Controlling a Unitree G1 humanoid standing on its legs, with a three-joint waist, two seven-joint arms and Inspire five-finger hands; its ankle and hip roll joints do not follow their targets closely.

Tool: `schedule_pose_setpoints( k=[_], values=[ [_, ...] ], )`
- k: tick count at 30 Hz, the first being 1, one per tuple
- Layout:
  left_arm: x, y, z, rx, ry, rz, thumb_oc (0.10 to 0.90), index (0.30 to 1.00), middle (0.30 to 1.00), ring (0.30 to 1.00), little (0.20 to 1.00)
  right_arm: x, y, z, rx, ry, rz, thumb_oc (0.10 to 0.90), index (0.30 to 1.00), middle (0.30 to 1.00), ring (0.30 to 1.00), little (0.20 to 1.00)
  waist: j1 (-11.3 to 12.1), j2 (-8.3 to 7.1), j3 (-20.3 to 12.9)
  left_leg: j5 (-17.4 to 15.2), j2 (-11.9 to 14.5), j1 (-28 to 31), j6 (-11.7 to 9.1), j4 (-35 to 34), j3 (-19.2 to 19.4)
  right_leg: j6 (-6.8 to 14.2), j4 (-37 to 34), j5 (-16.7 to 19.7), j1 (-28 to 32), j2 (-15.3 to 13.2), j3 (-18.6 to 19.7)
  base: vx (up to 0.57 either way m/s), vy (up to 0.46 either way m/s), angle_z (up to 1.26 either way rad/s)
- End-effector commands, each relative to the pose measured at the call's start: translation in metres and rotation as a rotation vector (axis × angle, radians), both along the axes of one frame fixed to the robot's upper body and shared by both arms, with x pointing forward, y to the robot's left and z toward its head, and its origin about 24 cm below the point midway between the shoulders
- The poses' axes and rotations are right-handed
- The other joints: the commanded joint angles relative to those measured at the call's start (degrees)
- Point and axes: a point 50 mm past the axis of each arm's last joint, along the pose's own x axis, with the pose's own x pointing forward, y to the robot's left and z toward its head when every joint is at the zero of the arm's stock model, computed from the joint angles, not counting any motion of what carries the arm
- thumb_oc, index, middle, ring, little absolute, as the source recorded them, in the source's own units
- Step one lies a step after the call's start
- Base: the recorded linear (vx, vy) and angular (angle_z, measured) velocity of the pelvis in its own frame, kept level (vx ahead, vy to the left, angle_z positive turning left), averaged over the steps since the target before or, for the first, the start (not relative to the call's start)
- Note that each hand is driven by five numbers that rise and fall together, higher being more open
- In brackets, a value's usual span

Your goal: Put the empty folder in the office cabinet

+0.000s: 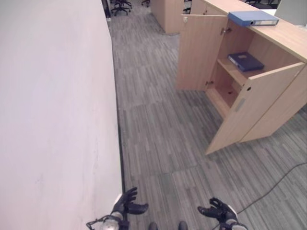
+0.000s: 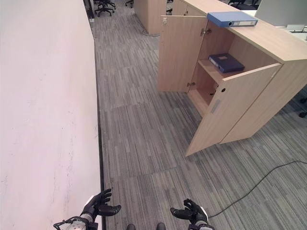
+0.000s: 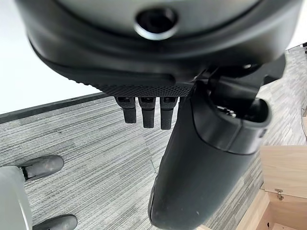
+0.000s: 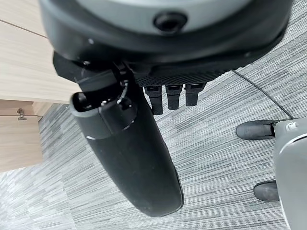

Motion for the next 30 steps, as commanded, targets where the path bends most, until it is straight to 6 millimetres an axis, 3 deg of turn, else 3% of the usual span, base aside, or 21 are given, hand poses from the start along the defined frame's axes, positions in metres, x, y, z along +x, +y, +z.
schedule_pose_setpoints(
  k=[1,4,6,8,9,11,15,16,17,18,21,23,24,27,29,30],
  values=[
    [0.047,0.001,0.024,-0.010,-0.170,-0.044,0.800,0.900,0.900,0.900,0.900,0.028,-0.014,0.018,-0.017,-0.137,-0.018,0.800,0.900,0.900,0.900,0.900,-0.73,0.60,0.75,-1.89,9.66,4.37,-7.29,0.80,-0.92,4.40,3.96,-8.98,2.01,-1.22,3.50,0.00,-0.052,0.02],
    [0.049,0.000,0.024,-0.013,-0.172,-0.043,0.800,0.900,0.900,0.900,0.900,0.028,-0.015,0.018,-0.017,-0.139,-0.020,0.800,0.900,0.900,0.900,0.900,-0.91,0.73,1.04,-1.63,10.22,3.65,-7.49,1.82,-1.23,3.91,5.35,-9.76,1.23,-0.60,3.96,-0.01,-0.075,0.00],
    [0.054,0.001,0.029,-0.019,-0.198,-0.040,0.800,0.900,0.900,0.900,0.900,0.029,-0.016,0.018,-0.021,-0.141,-0.016,0.800,0.900,0.900,0.900,0.900,-1.14,0.04,2.11,-2.32,11.11,-0.34,-8.34,8.77,-2.02,2.86,7.90,-10.81,-0.35,0.04,4.91,-0.06,-0.133,0.11],
    [0.057,0.002,0.031,-0.023,-0.208,-0.039,0.800,0.900,0.900,0.900,0.900,0.027,-0.018,0.017,-0.032,-0.128,-0.011,0.800,0.900,0.900,0.900,0.900,-0.71,-0.52,3.45,-0.94,10.27,-4.50,-8.83,16.82,-3.19,1.80,8.92,-11.01,-0.18,0.65,5.61,-0.05,-0.133,0.20],
    [0.057,0.002,0.031,-0.023,-0.208,-0.039,0.800,0.900,0.900,0.900,0.900,0.027,-0.018,0.017,-0.032,-0.128,-0.011,0.800,0.900,0.900,0.900,0.900,-0.75,-0.50,3.42,-0.98,10.27,-4.59,-8.83,16.90,-3.23,1.80,8.93,-11.02,-0.22,0.66,5.57,0.00,-0.097,0.16],
    [0.058,0.003,0.031,-0.021,-0.206,-0.034,0.800,0.900,0.900,0.900,0.900,0.029,-0.024,0.019,-0.045,-0.127,-0.024,0.800,0.900,0.900,0.900,0.900,-0.54,-1.11,4.53,2.10,10.04,-9.95,-7.30,24.46,-3.19,0.68,11.30,-12.36,0.42,0.38,5.73,0.06,-0.080,0.01],
    [0.055,0.004,0.029,-0.022,-0.194,-0.026,0.800,0.900,0.900,0.900,0.900,0.029,-0.028,0.019,-0.056,-0.121,-0.030,0.800,0.900,0.900,0.900,0.900,0.71,-1.53,4.86,1.06,8.56,-16.03,-6.09,22.17,-1.44,0.80,12.02,-14.37,1.54,-0.19,6.64,0.15,-0.006,0.07],
    [0.054,0.004,0.029,-0.022,-0.192,-0.026,0.800,0.900,0.900,0.900,0.900,0.032,-0.028,0.020,-0.062,-0.123,-0.028,0.800,0.900,0.900,0.900,0.900,1.25,-1.19,5.04,2.34,8.61,-17.66,-6.27,20.27,-1.40,0.85,11.97,-14.72,2.01,0.13,6.92,0.31,0.071,0.22],
    [0.053,0.004,0.027,-0.013,-0.177,-0.026,0.800,0.900,0.900,0.900,0.900,0.035,-0.028,0.021,-0.064,-0.124,-0.024,0.800,0.900,0.900,0.900,0.900,2.28,-0.60,5.48,6.89,9.36,-20.15,-6.92,14.93,-1.18,1.00,12.22,-16.62,3.41,0.73,7.68,0.40,0.094,0.13],
    [0.054,0.005,0.026,-0.005,-0.174,-0.022,0.800,0.900,0.900,0.900,0.900,0.041,-0.026,0.023,-0.065,-0.135,-0.023,0.800,0.900,0.900,0.900,0.900,3.49,-0.31,6.09,7.68,10.32,-24.05,-6.96,10.35,-0.71,0.98,12.58,-18.33,4.98,1.10,8.84,0.46,0.095,0.00],
    [0.047,0.010,0.022,0.002,-0.152,0.006,0.800,0.900,0.900,0.900,0.900,0.043,-0.023,0.022,-0.061,-0.134,-0.021,0.800,0.900,0.900,0.900,0.900,4.94,-0.57,5.87,8.28,9.51,-24.70,-7.04,3.96,-1.05,0.98,13.49,-21.48,7.98,1.08,11.63,0.37,0.082,-0.33],
    [0.039,0.013,0.017,0.002,-0.124,0.035,0.800,0.900,0.900,0.900,0.900,0.041,-0.022,0.020,-0.061,-0.120,-0.018,0.800,0.900,0.900,0.900,0.900,5.95,-0.42,5.22,9.01,9.77,-25.54,-7.47,3.60,-2.30,1.27,13.45,-23.16,10.52,0.51,13.69,0.44,0.178,-0.96],
    [0.028,0.017,0.010,0.009,-0.081,0.068,0.800,0.900,0.900,0.900,0.900,0.041,-0.020,0.019,-0.059,-0.110,-0.006,0.800,0.900,0.900,0.900,0.900,7.55,0.26,4.34,9.92,10.51,-26.37,-7.93,4.14,-4.76,1.75,12.59,-23.64,12.57,0.34,16.29,0.51,0.246,-0.78],
    [0.023,0.022,0.007,0.032,-0.054,0.062,0.800,0.900,0.900,0.900,0.900,0.037,-0.015,0.015,-0.038,-0.093,-0.002,0.800,0.900,0.900,0.900,0.900,8.64,-0.27,2.31,13.11,10.18,-26.77,-8.20,6.21,-4.48,3.16,11.62,-23.35,14.25,-1.95,17.33,0.44,0.295,0.02],
    [0.025,0.027,0.008,0.057,-0.053,0.052,0.800,0.900,0.900,0.900,0.900,0.040,-0.008,0.015,-0.015,-0.101,-0.003,0.800,0.900,0.900,0.900,0.900,8.86,-1.94,0.74,12.82,8.87,-28.77,-7.73,10.46,-3.03,5.53,11.63,-19.98,13.53,-4.38,17.25,0.45,0.356,0.34],
    [0.027,0.028,0.010,0.059,-0.065,0.049,0.800,0.900,0.900,0.900,0.900,0.042,-0.005,0.015,-0.001,-0.110,-0.005,0.800,0.900,0.900,0.900,0.900,9.03,-3.05,-0.10,11.36,7.78,-29.45,-6.97,12.62,-1.66,6.99,12.37,-15.46,12.59,-5.83,17.35,0.47,0.299,0.10]
  ],
)
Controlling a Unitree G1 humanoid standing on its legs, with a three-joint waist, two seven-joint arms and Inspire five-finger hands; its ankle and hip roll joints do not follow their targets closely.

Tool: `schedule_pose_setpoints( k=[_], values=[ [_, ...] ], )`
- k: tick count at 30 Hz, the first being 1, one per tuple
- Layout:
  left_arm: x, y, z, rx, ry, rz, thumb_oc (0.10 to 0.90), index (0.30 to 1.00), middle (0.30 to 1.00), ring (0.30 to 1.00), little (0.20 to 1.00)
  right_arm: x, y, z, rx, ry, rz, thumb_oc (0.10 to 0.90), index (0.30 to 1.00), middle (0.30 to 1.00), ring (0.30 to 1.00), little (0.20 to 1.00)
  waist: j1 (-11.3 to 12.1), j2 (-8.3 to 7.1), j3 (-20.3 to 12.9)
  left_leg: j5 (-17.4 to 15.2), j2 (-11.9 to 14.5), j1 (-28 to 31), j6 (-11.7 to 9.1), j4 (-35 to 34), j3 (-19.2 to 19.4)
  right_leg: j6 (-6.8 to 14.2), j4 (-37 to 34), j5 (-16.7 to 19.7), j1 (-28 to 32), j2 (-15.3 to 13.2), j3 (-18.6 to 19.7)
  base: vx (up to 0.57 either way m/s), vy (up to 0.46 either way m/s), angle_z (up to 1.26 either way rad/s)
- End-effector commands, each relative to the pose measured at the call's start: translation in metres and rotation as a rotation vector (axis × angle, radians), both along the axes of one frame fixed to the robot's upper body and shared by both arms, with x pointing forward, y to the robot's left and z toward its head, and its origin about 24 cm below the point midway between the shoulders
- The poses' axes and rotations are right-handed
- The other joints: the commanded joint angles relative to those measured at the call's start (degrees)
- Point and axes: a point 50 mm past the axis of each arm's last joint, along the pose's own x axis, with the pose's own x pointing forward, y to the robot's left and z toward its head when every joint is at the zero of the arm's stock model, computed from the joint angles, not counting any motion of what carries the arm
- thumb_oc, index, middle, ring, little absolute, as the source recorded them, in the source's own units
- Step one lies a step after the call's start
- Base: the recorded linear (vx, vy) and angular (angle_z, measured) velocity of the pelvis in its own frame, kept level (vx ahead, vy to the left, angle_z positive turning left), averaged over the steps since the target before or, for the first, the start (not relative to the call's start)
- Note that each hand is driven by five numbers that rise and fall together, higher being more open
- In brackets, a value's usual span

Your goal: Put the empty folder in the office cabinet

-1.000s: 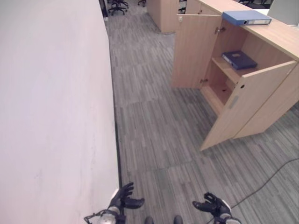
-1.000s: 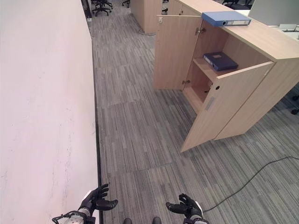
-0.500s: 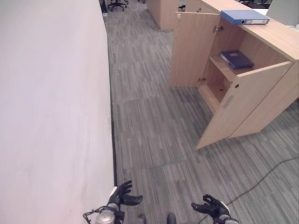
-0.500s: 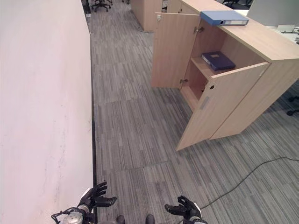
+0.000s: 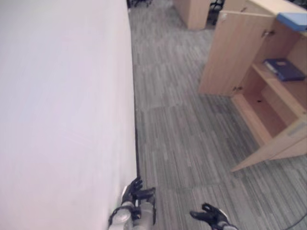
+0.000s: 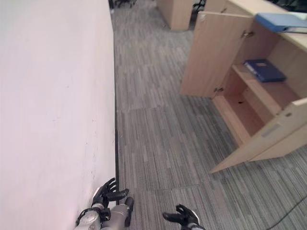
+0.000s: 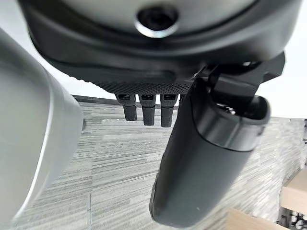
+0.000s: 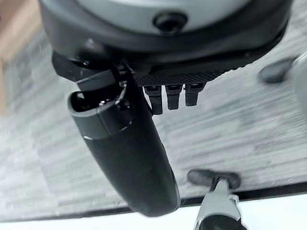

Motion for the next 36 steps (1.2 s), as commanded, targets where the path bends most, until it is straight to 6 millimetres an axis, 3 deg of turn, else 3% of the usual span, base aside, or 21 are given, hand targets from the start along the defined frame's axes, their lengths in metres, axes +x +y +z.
schedule_pose_setpoints(
  k=[1,3,4,6,7,9,10,11,13,14,15,16,18,22,25,27,29,31,32,33,36],
  values=[
    [-0.012,0.063,0.006,0.221,0.030,-0.100,0.800,0.900,0.900,0.900,0.900,0.018,-0.040,0.022,-0.083,-0.153,-0.034,0.800,0.900,0.900,0.900,0.900,-0.79,-1.57,-2.45,13.74,3.92,-0.19,-3.39,-20.25,1.55,-0.82,0.18,10.47,5.89,3.47,-0.19,0.53,0.346,0.12],
    [-0.006,0.065,0.010,0.226,0.009,-0.098,0.800,0.900,0.900,0.900,0.900,0.027,-0.039,0.026,-0.083,-0.173,-0.039,0.800,0.900,0.900,0.900,0.900,-0.16,-1.01,-2.48,11.20,3.66,2.04,-1.51,-20.94,3.43,2.86,7.12,22.71,1.75,3.52,-0.64,0.37,0.289,0.13],
    [-0.003,0.065,0.013,0.225,-0.003,-0.098,0.800,0.900,0.900,0.900,0.900,0.031,-0.039,0.028,-0.084,-0.186,-0.042,0.800,0.900,0.900,0.900,0.900,-0.53,-0.53,-2.12,10.19,3.49,3.48,-0.96,-21.34,3.77,3.71,10.72,25.06,0.01,3.67,-1.87,0.18,0.139,-0.12],
    [0.000,0.066,0.015,0.225,-0.015,-0.098,0.800,0.900,0.900,0.900,0.900,0.035,-0.039,0.030,-0.084,-0.200,-0.044,0.800,0.900,0.900,0.900,0.900,-1.11,-0.18,-1.47,8.87,3.19,5.42,-0.33,-21.74,4.25,4.21,14.84,26.32,-1.74,3.49,-3.96,0.22,0.194,-0.02],
    [0.003,0.068,0.017,0.234,-0.024,-0.107,0.800,0.900,0.900,0.900,0.900,0.041,-0.037,0.033,-0.085,-0.219,-0.038,0.800,0.900,0.900,0.900,0.900,-1.58,2.20,-0.17,7.85,4.26,8.81,1.03,-23.17,5.34,4.36,19.57,28.06,-5.16,5.30,-7.56,0.31,0.335,0.26],
    [0.004,0.068,0.018,0.237,-0.024,-0.115,0.800,0.900,0.900,0.900,0.900,0.043,-0.036,0.034,-0.083,-0.232,-0.040,0.800,0.900,0.900,0.900,0.900,-2.84,2.28,0.58,6.79,3.12,11.13,1.71,-24.07,5.10,4.66,23.49,26.04,-7.54,6.85,-8.15,0.28,0.243,0.08],
    [0.005,0.069,0.018,0.239,-0.022,-0.110,0.800,0.900,0.900,0.900,0.900,0.045,-0.035,0.036,-0.077,-0.248,-0.044,0.800,0.900,0.900,0.900,0.900,-5.15,3.92,1.94,5.82,2.53,15.86,2.30,-26.03,3.90,4.37,27.82,21.07,-13.69,11.06,-8.61,0.24,0.153,-0.25],
    [0.005,0.068,0.018,0.239,-0.022,-0.110,0.800,0.900,0.900,0.900,0.900,0.045,-0.035,0.036,-0.077,-0.248,-0.044,0.800,0.900,0.900,0.900,0.900,-5.14,3.96,1.93,5.82,2.57,15.85,2.29,-26.04,3.90,4.36,27.79,21.10,-13.69,11.10,-8.61,0.46,0.221,-0.42],
    [0.005,0.072,0.020,0.243,-0.028,-0.093,0.800,0.900,0.900,0.900,0.900,0.045,-0.037,0.038,-0.085,-0.257,-0.053,0.800,0.900,0.900,0.900,0.900,-6.84,4.88,3.60,3.35,2.85,21.62,1.50,-27.42,4.30,1.91,21.12,13.05,-18.33,7.36,-17.13,0.45,0.055,-0.48],
    [0.006,0.071,0.020,0.237,-0.030,-0.092,0.800,0.900,0.900,0.900,0.900,0.045,-0.039,0.038,-0.091,-0.254,-0.054,0.800,0.900,0.900,0.900,0.900,-6.88,5.30,3.54,2.71,3.29,22.69,1.18,-27.56,4.72,0.43,17.41,11.81,-19.95,6.56,-19.61,0.53,-0.070,-0.36],
    [0.003,0.070,0.018,0.232,-0.020,-0.093,0.800,0.900,0.900,0.900,0.900,0.042,-0.041,0.036,-0.095,-0.243,-0.062,0.800,0.900,0.900,0.900,0.900,-8.11,4.76,3.60,0.94,2.50,25.77,0.54,-27.92,4.32,-0.90,10.38,12.98,-22.18,5.89,-20.85,0.39,-0.064,-0.04],
    [0.003,0.070,0.017,0.232,-0.019,-0.093,0.800,0.900,0.900,0.900,0.900,0.042,-0.041,0.036,-0.096,-0.243,-0.062,0.800,0.900,0.900,0.900,0.900,-8.17,4.87,3.85,0.72,2.63,26.26,0.49,-28.00,4.28,-0.91,10.22,12.82,-21.64,6.02,-20.93,0.56,-0.172,0.15],
    [0.001,0.068,0.016,0.229,-0.015,-0.096,0.800,0.900,0.900,0.900,0.900,0.034,-0.046,0.031,-0.102,-0.207,-0.080,0.800,0.900,0.900,0.900,0.900,-9.70,4.51,3.54,-2.27,2.65,31.40,-1.19,-29.09,4.32,-0.73,-2.26,17.40,-23.64,3.49,-24.13,0.43,-0.166,0.13],
    [-0.002,0.066,0.014,0.226,-0.005,-0.109,0.800,0.900,0.900,0.900,0.900,0.030,-0.048,0.028,-0.109,-0.175,-0.083,0.800,0.900,0.900,0.900,0.900,-10.76,5.37,3.06,-4.53,4.54,36.26,-2.88,-30.08,5.93,0.51,-6.19,21.16,-25.71,-0.02,-29.21,0.29,-0.143,-0.04],
    [-0.013,0.059,0.006,0.212,0.030,-0.145,0.800,0.900,0.900,0.900,0.900,0.018,-0.054,0.023,-0.122,-0.141,-0.084,0.800,0.900,0.900,0.900,0.900,-11.98,5.74,1.08,-6.26,4.58,39.89,-3.51,-30.79,7.41,-0.22,-5.81,23.09,-24.47,-0.47,-29.62,0.40,-0.178,-0.23],
    [-0.015,0.048,0.004,0.185,0.032,-0.172,0.800,0.900,0.900,0.900,0.900,0.012,-0.061,0.023,-0.143,-0.127,-0.084,0.800,0.900,0.900,0.900,0.900,-13.63,7.84,0.67,-4.52,8.01,40.22,-5.21,-27.73,8.03,-1.92,-1.53,21.63,-25.14,0.57,-30.15,0.34,-0.208,-0.50],
    [-0.015,0.047,0.004,0.184,0.032,-0.172,0.800,0.900,0.900,0.900,0.900,0.012,-0.062,0.023,-0.145,-0.127,-0.084,0.800,0.900,0.900,0.900,0.900,-13.66,7.98,0.57,-4.61,8.16,40.05,-5.32,-27.59,7.99,-2.00,-1.33,21.46,-25.29,0.64,-30.22,0.15,-0.121,-0.17],
    [-0.016,0.041,0.002,0.173,0.035,-0.190,0.800,0.900,0.900,0.900,0.900,0.011,-0.065,0.022,-0.160,-0.114,-0.054,0.800,0.900,0.900,0.900,0.900,-14.35,9.65,0.07,0.49,11.29,39.65,-7.38,-22.26,9.30,-3.61,0.05,18.69,-23.88,2.87,-31.79,0.26,-0.215,-0.25],
    [-0.016,0.041,0.002,0.173,0.035,-0.189,0.800,0.900,0.900,0.900,0.900,0.011,-0.065,0.022,-0.160,-0.114,-0.054,0.800,0.900,0.900,0.900,0.900,-14.40,9.62,0.02,0.54,11.26,39.59,-7.38,-22.29,9.25,-3.61,0.01,18.72,-23.90,2.84,-31.83,0.40,-0.350,-0.63],
    [-0.014,0.040,0.003,0.170,0.027,-0.187,0.800,0.900,0.900,0.900,0.900,0.015,-0.069,0.026,-0.180,-0.131,-0.037,0.800,0.900,0.900,0.900,0.900,-13.99,8.96,0.98,8.12,13.34,35.40,-8.76,-6.68,9.13,-6.05,-0.50,15.63,-19.44,4.90,-31.57,0.30,-0.280,-0.57],
    [-0.006,0.037,0.008,0.169,-0.004,-0.195,0.800,0.900,0.900,0.900,0.900,0.018,-0.080,0.030,-0.206,-0.133,-0.061,0.800,0.900,0.900,0.900,0.900,-13.24,7.02,2.59,9.93,14.10,30.84,-8.09,2.53,10.66,-7.77,-1.29,13.38,-15.12,4.98,-29.80,0.32,-0.274,-0.90]
  ],
)
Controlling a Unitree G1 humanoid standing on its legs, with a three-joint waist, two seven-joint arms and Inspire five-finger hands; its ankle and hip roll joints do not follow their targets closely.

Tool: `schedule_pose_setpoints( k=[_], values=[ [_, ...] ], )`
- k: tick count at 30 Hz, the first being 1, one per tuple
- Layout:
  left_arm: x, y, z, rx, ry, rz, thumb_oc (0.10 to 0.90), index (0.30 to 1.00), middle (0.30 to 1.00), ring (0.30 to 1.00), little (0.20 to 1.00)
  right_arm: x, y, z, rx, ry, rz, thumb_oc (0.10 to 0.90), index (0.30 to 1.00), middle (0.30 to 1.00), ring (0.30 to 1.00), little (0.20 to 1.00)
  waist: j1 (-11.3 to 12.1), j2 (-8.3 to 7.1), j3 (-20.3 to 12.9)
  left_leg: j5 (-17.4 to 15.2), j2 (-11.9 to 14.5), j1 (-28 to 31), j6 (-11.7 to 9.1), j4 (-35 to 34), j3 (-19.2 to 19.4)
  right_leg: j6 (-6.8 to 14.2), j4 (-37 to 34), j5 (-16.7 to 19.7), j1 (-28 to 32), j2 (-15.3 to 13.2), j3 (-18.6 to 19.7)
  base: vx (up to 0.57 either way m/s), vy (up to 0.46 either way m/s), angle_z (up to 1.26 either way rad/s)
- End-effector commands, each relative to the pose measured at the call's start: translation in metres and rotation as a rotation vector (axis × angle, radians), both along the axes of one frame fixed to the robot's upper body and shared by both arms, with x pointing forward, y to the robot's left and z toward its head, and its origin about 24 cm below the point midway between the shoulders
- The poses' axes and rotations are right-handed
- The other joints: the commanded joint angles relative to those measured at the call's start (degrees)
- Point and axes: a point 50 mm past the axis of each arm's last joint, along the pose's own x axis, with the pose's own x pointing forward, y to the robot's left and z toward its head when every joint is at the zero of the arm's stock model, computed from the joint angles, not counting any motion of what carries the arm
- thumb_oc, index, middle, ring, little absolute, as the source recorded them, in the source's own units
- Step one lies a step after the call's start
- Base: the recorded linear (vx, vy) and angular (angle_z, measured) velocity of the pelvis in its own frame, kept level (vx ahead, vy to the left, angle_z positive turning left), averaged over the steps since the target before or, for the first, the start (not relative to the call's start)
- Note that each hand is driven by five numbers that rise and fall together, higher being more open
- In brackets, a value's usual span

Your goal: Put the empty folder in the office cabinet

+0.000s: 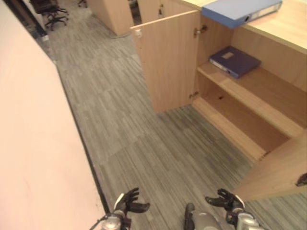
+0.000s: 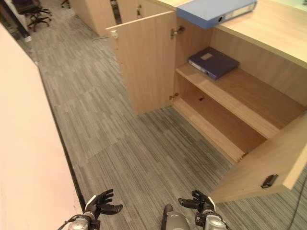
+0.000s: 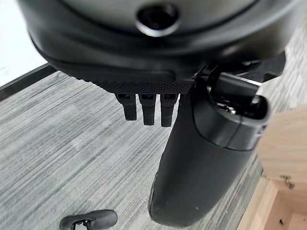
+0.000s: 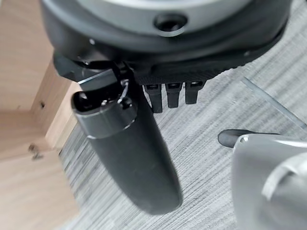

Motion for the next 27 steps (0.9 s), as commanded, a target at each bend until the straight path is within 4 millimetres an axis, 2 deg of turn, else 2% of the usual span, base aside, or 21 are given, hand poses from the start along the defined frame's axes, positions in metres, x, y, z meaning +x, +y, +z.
schedule_pose_setpoints(
  k=[1,2,4,6,7,8,9,10,11,12,13,14,15,16,17,19,22,23,24,26,27],
  values=[
    [0.037,0.006,0.025,0.035,-0.177,-0.049,0.800,0.900,0.900,0.900,0.900,0.025,-0.015,0.018,-0.055,-0.107,0.000,0.800,0.900,0.900,0.900,0.900,0.98,-3.00,2.57,-0.52,2.49,-6.23,4.09,0.17,2.45,8.74,-9.01,1.88,6.32,-4.66,1.69,0.35,-0.135,-0.75],
    [0.038,0.004,0.025,0.034,-0.181,-0.050,0.800,0.900,0.900,0.900,0.900,0.026,-0.017,0.019,-0.059,-0.109,-0.007,0.800,0.900,0.900,0.900,0.900,1.46,-2.96,2.96,-1.54,2.58,-8.21,4.31,0.14,2.50,8.70,-9.17,0.94,7.67,-4.25,2.76,0.32,-0.020,-0.54],
    [0.039,0.003,0.025,0.033,-0.179,-0.049,0.800,0.900,0.900,0.900,0.900,0.024,-0.021,0.019,-0.068,-0.101,-0.020,0.800,0.900,0.900,0.900,0.900,2.35,-2.89,2.84,-1.75,2.71,-10.99,4.80,-5.02,2.84,9.24,-10.17,0.32,9.82,-4.04,4.66,0.39,0.093,-0.46],
    [0.037,-0.003,0.022,0.029,-0.169,-0.067,0.800,0.900,0.900,0.900,0.900,0.019,-0.028,0.019,-0.083,-0.090,-0.038,0.800,0.900,0.900,0.900,0.900,3.88,-1.58,3.29,-1.28,1.83,-12.77,4.79,-19.07,-0.96,10.26,-11.20,-1.51,13.25,-3.35,8.12,0.46,0.186,-0.66],
    [0.035,-0.003,0.021,0.028,-0.165,-0.067,0.800,0.900,0.900,0.900,0.900,0.019,-0.028,0.019,-0.085,-0.088,-0.038,0.800,0.900,0.900,0.900,0.900,4.47,-1.07,3.20,-0.75,1.14,-13.97,4.72,-22.49,-3.51,10.41,-11.68,-1.80,13.95,-2.91,9.29,0.26,0.076,-0.76],
    [0.035,-0.004,0.021,0.027,-0.164,-0.068,0.800,0.900,0.900,0.900,0.900,0.018,-0.029,0.018,-0.085,-0.086,-0.039,0.800,0.900,0.900,0.900,0.900,4.45,-1.19,3.32,-0.82,0.98,-13.50,4.69,-22.76,-3.47,10.45,-11.66,-2.08,14.29,-3.06,9.26,0.26,0.055,-0.49],
    [0.032,-0.005,0.019,0.024,-0.154,-0.066,0.800,0.900,0.900,0.900,0.900,0.017,-0.029,0.018,-0.087,-0.086,-0.040,0.800,0.900,0.900,0.900,0.900,5.04,-0.70,3.54,0.82,0.32,-14.53,4.45,-25.96,-6.64,10.65,-11.78,-2.78,15.43,-2.64,10.65,0.37,0.067,-0.67],
    [0.029,-0.005,0.017,0.020,-0.144,-0.054,0.800,0.900,0.900,0.900,0.900,0.015,-0.030,0.018,-0.088,-0.084,-0.045,0.800,0.900,0.900,0.900,0.900,5.83,0.05,3.98,3.65,-0.50,-17.38,4.16,-30.12,-11.22,10.58,-11.93,-3.70,17.05,-1.68,13.95,0.37,0.065,-0.64],
    [0.028,-0.005,0.017,0.020,-0.143,-0.055,0.800,0.900,0.900,0.900,0.900,0.014,-0.030,0.018,-0.088,-0.083,-0.045,0.800,0.900,0.900,0.900,0.900,5.81,-0.20,4.13,3.62,-0.74,-16.91,4.15,-30.36,-11.11,10.59,-11.74,-4.09,17.31,-1.94,13.95,0.43,0.048,-0.79],
    [0.027,-0.005,0.016,0.020,-0.137,-0.049,0.800,0.900,0.900,0.900,0.900,0.012,-0.030,0.017,-0.086,-0.082,-0.053,0.800,0.900,0.900,0.900,0.900,6.15,-0.23,4.88,4.17,-1.86,-19.76,4.17,-33.32,-12.56,10.25,-11.54,-5.14,18.86,-1.51,17.13,0.22,0.009,-0.61],
    [0.027,-0.004,0.016,0.021,-0.137,-0.049,0.800,0.900,0.900,0.900,0.900,0.012,-0.030,0.017,-0.086,-0.082,-0.053,0.800,0.900,0.900,0.900,0.900,6.23,-0.46,4.98,4.11,-2.04,-19.45,4.19,-33.45,-12.36,10.26,-11.34,-5.43,18.96,-1.75,17.23,0.42,0.035,-0.90],
    [0.025,-0.002,0.015,0.027,-0.130,-0.041,0.800,0.900,0.900,0.900,0.900,0.013,-0.028,0.016,-0.079,-0.085,-0.059,0.800,0.900,0.900,0.900,0.900,6.38,-0.68,5.45,4.13,-2.85,-21.89,4.44,-34.32,-13.49,9.85,-10.21,-6.77,19.84,-1.17,20.58,0.22,0.023,-0.83],
    [0.025,-0.002,0.015,0.027,-0.130,-0.041,0.800,0.900,0.900,0.900,0.900,0.013,-0.028,0.016,-0.079,-0.085,-0.059,0.800,0.900,0.900,0.900,0.900,6.40,-0.73,5.47,4.12,-2.88,-21.84,4.45,-34.32,-13.45,9.86,-10.16,-6.82,19.85,-1.22,20.60,0.31,0.050,-0.70],
    [0.024,-0.001,0.014,0.030,-0.126,-0.038,0.800,0.900,0.900,0.900,0.900,0.013,-0.027,0.016,-0.074,-0.090,-0.060,0.800,0.900,0.900,0.900,0.900,6.43,-0.62,5.57,4.31,-2.79,-22.93,4.48,-34.43,-14.28,9.68,-9.72,-7.43,20.33,-0.58,22.31,0.34,0.100,-0.77],
    [0.021,0.003,0.012,0.039,-0.111,-0.026,0.800,0.900,0.900,0.900,0.900,0.014,-0.023,0.016,-0.064,-0.091,-0.051,0.800,0.900,0.900,0.900,0.900,6.75,-0.61,5.51,4.58,-2.88,-24.00,4.57,-34.24,-16.48,9.28,-8.36,-9.08,21.20,0.42,26.05,0.45,0.145,-0.73],
    [0.019,0.005,0.011,0.044,-0.102,-0.022,0.800,0.900,0.900,0.900,0.900,0.014,-0.020,0.014,-0.056,-0.087,-0.044,0.800,0.900,0.900,0.900,0.900,7.35,-0.35,5.47,4.99,-2.29,-24.63,4.50,-33.90,-17.61,9.21,-7.62,-9.53,21.45,1.14,28.16,0.27,0.108,-0.70],
    [0.013,0.009,0.008,0.059,-0.075,-0.015,0.800,0.900,0.900,0.900,0.900,0.014,-0.013,0.011,-0.044,-0.070,-0.012,0.800,0.900,0.900,0.900,0.900,8.49,-0.94,4.87,4.91,-2.24,-24.70,4.10,-32.90,-23.72,9.20,-5.55,-11.46,22.90,1.91,33.85,0.35,0.178,-0.81],
    [0.010,0.011,0.006,0.070,-0.057,-0.023,0.800,0.900,0.900,0.900,0.900,0.012,-0.010,0.008,-0.033,-0.053,-0.003,0.800,0.900,0.900,0.900,0.900,8.55,-1.71,4.12,4.41,-2.56,-24.03,3.65,-31.25,-25.89,9.61,-4.30,-12.63,23.45,1.19,36.44,0.42,0.289,-0.50],
    [0.008,0.013,0.005,0.078,-0.048,-0.025,0.800,0.900,0.900,0.900,0.900,0.011,-0.009,0.008,-0.025,-0.050,0.002,0.800,0.900,0.900,0.900,0.900,8.65,-1.55,3.51,4.27,-1.95,-23.84,3.45,-30.97,-26.32,10.24,-4.65,-12.48,23.44,1.11,37.59,0.44,0.330,-0.87],
    [0.009,0.013,0.004,0.092,-0.042,-0.049,0.800,0.900,0.900,0.900,0.900,0.008,-0.005,0.005,-0.008,-0.040,0.005,0.800,0.900,0.900,0.900,0.900,8.16,-2.25,2.43,4.46,-1.69,-23.09,3.02,-30.31,-25.44,11.48,-4.52,-12.80,24.01,-1.03,38.32,0.26,0.256,-0.81],
    [0.009,0.014,0.004,0.092,-0.042,-0.049,0.800,0.900,0.900,0.900,0.900,0.008,-0.005,0.005,-0.007,-0.040,0.005,0.800,0.900,0.900,0.900,0.900,8.14,-2.38,2.46,4.45,-1.82,-23.03,3.05,-30.32,-25.40,11.49,-4.45,-12.91,24.05,-1.16,38.28,0.21,0.341,-0.53]
  ],
)
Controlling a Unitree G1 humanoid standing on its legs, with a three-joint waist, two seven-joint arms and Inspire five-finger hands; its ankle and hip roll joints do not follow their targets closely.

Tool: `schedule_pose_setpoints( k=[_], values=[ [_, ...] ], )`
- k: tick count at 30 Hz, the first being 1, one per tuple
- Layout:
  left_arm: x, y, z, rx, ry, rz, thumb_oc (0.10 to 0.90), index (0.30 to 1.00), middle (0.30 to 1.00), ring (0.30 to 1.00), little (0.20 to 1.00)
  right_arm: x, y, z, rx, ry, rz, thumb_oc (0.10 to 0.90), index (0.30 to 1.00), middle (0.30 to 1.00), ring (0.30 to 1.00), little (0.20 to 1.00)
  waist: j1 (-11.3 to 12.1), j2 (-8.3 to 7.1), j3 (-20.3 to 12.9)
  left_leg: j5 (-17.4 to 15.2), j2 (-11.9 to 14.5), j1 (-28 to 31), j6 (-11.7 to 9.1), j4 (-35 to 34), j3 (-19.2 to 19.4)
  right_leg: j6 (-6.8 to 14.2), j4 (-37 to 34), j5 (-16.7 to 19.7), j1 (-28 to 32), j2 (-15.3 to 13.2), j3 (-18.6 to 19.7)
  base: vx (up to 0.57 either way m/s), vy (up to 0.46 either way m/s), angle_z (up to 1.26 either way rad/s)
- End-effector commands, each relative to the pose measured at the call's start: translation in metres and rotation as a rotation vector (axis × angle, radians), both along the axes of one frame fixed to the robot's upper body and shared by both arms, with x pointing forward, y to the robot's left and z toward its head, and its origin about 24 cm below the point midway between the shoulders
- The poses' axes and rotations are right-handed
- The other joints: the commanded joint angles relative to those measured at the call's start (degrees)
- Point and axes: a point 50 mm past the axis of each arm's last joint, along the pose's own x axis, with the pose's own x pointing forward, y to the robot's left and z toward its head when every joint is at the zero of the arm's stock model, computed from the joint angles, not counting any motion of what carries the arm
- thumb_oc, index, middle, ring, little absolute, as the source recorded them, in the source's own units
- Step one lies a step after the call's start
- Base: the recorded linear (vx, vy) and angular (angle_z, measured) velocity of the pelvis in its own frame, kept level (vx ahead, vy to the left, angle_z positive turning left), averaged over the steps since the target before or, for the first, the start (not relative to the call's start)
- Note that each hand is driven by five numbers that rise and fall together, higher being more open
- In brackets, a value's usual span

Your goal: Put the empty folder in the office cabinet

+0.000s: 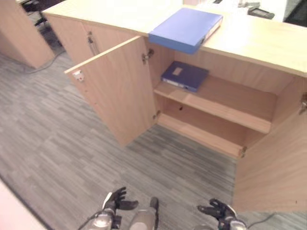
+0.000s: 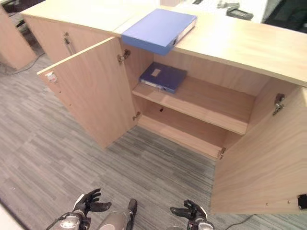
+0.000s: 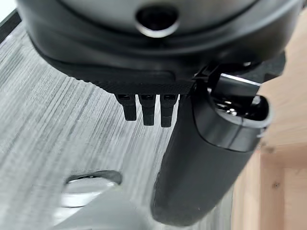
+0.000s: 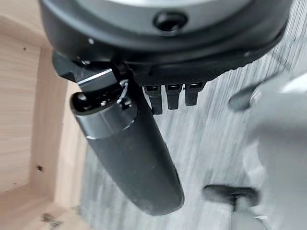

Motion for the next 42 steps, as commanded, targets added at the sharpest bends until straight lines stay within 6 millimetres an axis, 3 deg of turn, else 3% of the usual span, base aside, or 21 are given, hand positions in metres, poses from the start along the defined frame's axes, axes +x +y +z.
schedule_pose_setpoints(
  k=[1,2,6,7,10,11,12,13,16,17,18,20,24,26,30,34,36,38,39,40,42],
  values=[
    [-0.001,-0.017,0.001,-0.017,-0.041,-0.105,0.800,0.900,0.900,0.900,0.900,-0.003,-0.034,0.010,-0.088,-0.035,0.010,0.800,0.900,0.900,0.900,0.900,0.34,2.62,-5.48,15.95,11.61,-1.90,-7.69,-17.51,-8.59,2.88,4.25,-5.43,4.70,2.65,-0.03,0.17,0.232,-0.18],
    [-0.002,-0.017,0.001,-0.018,-0.041,-0.105,0.800,0.900,0.900,0.900,0.900,-0.003,-0.034,0.010,-0.089,-0.034,0.010,0.800,0.900,0.900,0.900,0.900,0.21,2.20,-5.54,15.50,11.22,-1.63,-7.67,-17.60,-8.45,2.70,4.51,-6.01,4.89,2.26,-0.31,0.25,0.436,-0.11],
    [0.013,-0.012,0.010,0.010,-0.085,-0.133,0.800,0.900,0.900,0.900,0.900,-0.006,-0.027,0.007,-0.050,-0.032,-0.011,0.800,0.900,0.900,0.900,0.900,-0.49,-0.27,-7.76,12.07,8.43,-1.64,-5.66,-16.23,-3.76,6.77,6.02,4.76,2.30,-2.42,0.10,0.24,0.316,-0.14],
    [0.020,-0.011,0.015,0.010,-0.115,-0.133,0.800,0.900,0.900,0.900,0.900,0.002,-0.022,0.009,-0.038,-0.056,-0.006,0.800,0.900,0.900,0.900,0.900,-0.35,-0.15,-7.62,11.09,8.31,-0.78,-4.10,-16.42,-2.02,8.48,8.54,10.63,-0.82,-2.43,-0.23,0.18,0.360,-0.50],
    [0.030,-0.007,0.023,0.018,-0.161,-0.138,0.800,0.900,0.900,0.900,0.900,0.018,-0.014,0.016,-0.031,-0.106,0.024,0.800,0.900,0.900,0.900,0.900,-0.21,0.42,-6.64,8.13,8.08,3.16,-1.94,-17.12,1.47,8.62,15.68,16.65,-6.41,-4.23,-6.08,0.13,0.285,-0.50],
    [0.031,-0.007,0.024,0.019,-0.163,-0.138,0.800,0.900,0.900,0.900,0.900,0.019,-0.014,0.016,-0.031,-0.108,0.024,0.800,0.900,0.900,0.900,0.900,0.04,0.70,-6.54,8.58,8.41,2.97,-1.89,-17.10,1.61,8.76,15.46,17.28,-6.68,-3.89,-5.70,0.10,0.346,-0.52],
    [0.036,-0.006,0.028,0.021,-0.183,-0.137,0.800,0.900,0.900,0.900,0.900,0.029,-0.010,0.020,-0.033,-0.137,0.031,0.800,0.900,0.900,0.900,0.900,0.56,1.31,-5.57,7.48,8.16,4.77,-0.99,-17.63,4.33,7.48,18.28,17.22,-9.37,-6.45,-15.10,0.06,0.390,-0.47],
    [0.035,-0.005,0.027,0.019,-0.179,-0.131,0.800,0.900,0.900,0.900,0.900,0.033,-0.007,0.022,-0.036,-0.149,0.041,0.800,0.900,0.900,0.900,0.900,0.84,1.53,-5.29,7.10,7.77,5.85,-0.25,-18.44,6.31,7.33,19.69,15.88,-10.15,-6.51,-19.96,0.15,0.516,-0.69],
    [0.033,-0.004,0.026,0.012,-0.171,-0.113,0.800,0.900,0.900,0.900,0.900,0.043,-0.003,0.028,-0.027,-0.197,0.050,0.800,0.900,0.900,0.900,0.900,-0.34,2.23,-4.81,6.13,6.76,9.75,0.70,-21.05,8.13,6.74,18.70,7.50,-15.83,2.63,-21.56,0.19,0.286,-0.92],
    [0.033,-0.004,0.026,0.012,-0.171,-0.113,0.800,0.900,0.900,0.900,0.900,0.043,-0.003,0.028,-0.027,-0.197,0.050,0.800,0.900,0.900,0.900,0.900,-0.34,2.18,-4.74,6.12,6.72,9.84,0.70,-21.06,8.15,6.75,18.78,7.43,-15.79,2.58,-21.54,0.21,0.101,-0.64],
    [0.032,-0.003,0.026,0.013,-0.172,-0.117,0.800,0.900,0.900,0.900,0.900,0.042,-0.004,0.028,-0.027,-0.202,0.039,0.800,0.900,0.900,0.900,0.900,-1.24,1.34,-4.07,4.81,5.28,11.21,0.88,-21.04,8.25,6.13,11.92,6.93,-17.86,4.70,-21.83,0.19,0.015,-0.36],
    [0.031,-0.003,0.025,0.018,-0.166,-0.120,0.800,0.900,0.900,0.900,0.900,0.038,-0.008,0.026,-0.035,-0.187,0.026,0.800,0.900,0.900,0.900,0.900,-2.49,0.81,-2.78,2.50,4.67,13.43,0.55,-21.06,8.39,5.94,3.40,10.09,-20.58,2.72,-22.84,0.23,-0.069,-0.36],
    [0.024,-0.005,0.019,0.024,-0.134,-0.123,0.800,0.900,0.900,0.900,0.900,0.024,-0.017,0.018,-0.049,-0.117,-0.003,0.800,0.900,0.900,0.900,0.900,-4.89,1.52,-1.56,-2.11,6.68,17.60,-0.81,-19.56,7.86,7.68,-5.65,15.79,-26.56,-2.16,-24.87,0.32,-0.145,-0.01],
    [0.017,-0.007,0.014,0.026,-0.103,-0.148,0.800,0.900,0.900,0.900,0.900,0.003,-0.028,0.010,-0.062,-0.047,-0.035,0.800,0.900,0.900,0.900,0.900,-6.94,1.62,-1.22,-5.20,7.62,21.98,-1.68,-18.82,7.28,8.94,-7.60,17.44,-27.93,-3.83,-25.86,0.52,-0.242,-0.01],
    [0.011,-0.012,0.011,0.030,-0.086,-0.196,0.800,0.900,0.900,0.900,0.900,-0.026,-0.045,0.003,-0.084,0.034,-0.089,0.800,0.900,0.900,0.900,0.900,-8.85,1.40,-3.57,-7.14,7.99,26.26,-3.16,-19.44,6.22,8.96,-6.77,20.15,-25.04,-4.43,-23.96,0.41,-0.187,0.44],
    [0.012,-0.018,0.010,0.016,-0.087,-0.199,0.800,0.900,0.900,0.900,0.900,-0.036,-0.056,0.003,-0.105,0.064,-0.114,0.800,0.900,0.900,0.900,0.900,-10.72,3.43,-4.94,-2.65,12.11,25.89,-5.94,-16.47,5.24,7.27,-1.78,18.55,-25.34,-2.47,-23.68,0.27,-0.214,0.24],
    [0.017,-0.020,0.011,0.016,-0.094,-0.195,0.800,0.900,0.900,0.900,0.900,-0.036,-0.059,0.003,-0.118,0.069,-0.095,0.800,0.900,0.900,0.900,0.900,-10.98,4.08,-5.17,3.61,13.92,24.43,-7.63,-11.65,4.72,5.21,-0.59,16.26,-23.74,-0.68,-24.55,0.23,-0.233,0.15],
    [0.025,-0.021,0.013,0.021,-0.108,-0.200,0.800,0.900,0.900,0.900,0.900,-0.032,-0.060,0.005,-0.131,0.064,-0.088,0.800,0.900,0.900,0.900,0.900,-10.43,3.30,-4.78,9.26,14.00,21.25,-7.58,-4.07,3.75,3.37,-0.54,14.46,-21.42,0.09,-24.84,0.19,-0.204,-0.16],
    [0.025,-0.021,0.014,0.022,-0.109,-0.200,0.800,0.900,0.900,0.900,0.900,-0.032,-0.060,0.005,-0.130,0.063,-0.088,0.800,0.900,0.900,0.900,0.900,-10.57,3.27,-4.74,9.17,13.99,20.97,-7.63,-3.73,3.51,3.34,-0.51,14.43,-21.44,0.04,-24.99,0.23,-0.280,-0.09],
    [0.034,-0.024,0.018,0.017,-0.138,-0.204,0.800,0.900,0.900,0.900,0.900,-0.025,-0.061,0.008,-0.127,0.034,-0.101,0.800,0.900,0.900,0.900,0.900,-10.11,1.29,-3.87,12.38,13.24,17.31,-6.82,4.71,3.48,1.29,-0.94,12.99,-18.84,0.20,-24.50,0.22,-0.258,-0.11],
    [0.039,-0.026,0.022,0.023,-0.158,-0.214,0.800,0.900,0.900,0.900,0.900,-0.022,-0.060,0.009,-0.130,0.028,-0.090,0.800,0.900,0.900,0.900,0.900,-9.62,-0.20,-3.35,13.07,13.54,15.00,-6.26,9.05,4.68,0.35,-1.25,11.89,-16.84,-0.09,-24.24,0.23,-0.241,-0.15]
  ],
)
